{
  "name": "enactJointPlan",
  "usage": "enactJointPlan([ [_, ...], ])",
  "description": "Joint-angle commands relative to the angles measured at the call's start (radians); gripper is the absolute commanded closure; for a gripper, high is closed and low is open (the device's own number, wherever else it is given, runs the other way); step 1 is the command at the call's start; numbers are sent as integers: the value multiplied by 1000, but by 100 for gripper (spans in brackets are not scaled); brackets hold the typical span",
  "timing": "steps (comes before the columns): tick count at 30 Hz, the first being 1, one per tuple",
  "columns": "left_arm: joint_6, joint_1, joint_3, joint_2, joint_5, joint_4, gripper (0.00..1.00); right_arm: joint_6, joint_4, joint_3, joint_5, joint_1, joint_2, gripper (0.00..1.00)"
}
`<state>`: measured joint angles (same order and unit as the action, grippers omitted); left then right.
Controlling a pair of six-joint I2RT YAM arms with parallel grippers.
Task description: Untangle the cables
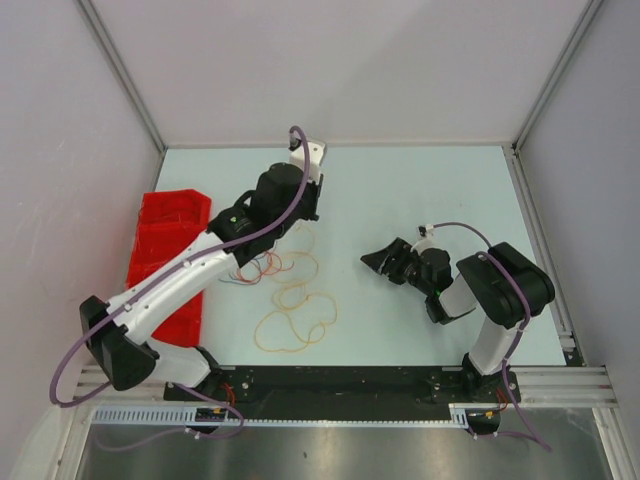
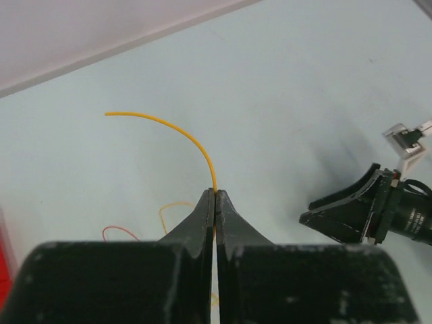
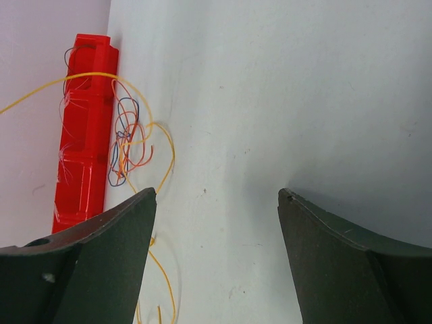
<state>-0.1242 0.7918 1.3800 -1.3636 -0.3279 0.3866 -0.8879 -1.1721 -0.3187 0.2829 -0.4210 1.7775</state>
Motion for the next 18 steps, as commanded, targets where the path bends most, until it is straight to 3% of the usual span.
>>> enactJointPlan([
  [1, -57, 3, -39, 99, -128, -38, 100, 20, 198, 27, 4, 4, 42, 21],
  [5, -158, 1, -256, 191, -145, -49, 99, 12, 181, 23, 13, 5, 60, 21],
  [10, -281, 0, -540, 288, -33, -152, 94, 3, 175, 17, 18, 4, 74, 22],
  [15, -281, 1, -582, 224, 29, -189, 89, 3, 175, 17, 22, 5, 79, 22],
  [18, -273, 1, -555, 195, 24, -172, 61, 1, 175, 13, 27, 5, 80, 22],
])
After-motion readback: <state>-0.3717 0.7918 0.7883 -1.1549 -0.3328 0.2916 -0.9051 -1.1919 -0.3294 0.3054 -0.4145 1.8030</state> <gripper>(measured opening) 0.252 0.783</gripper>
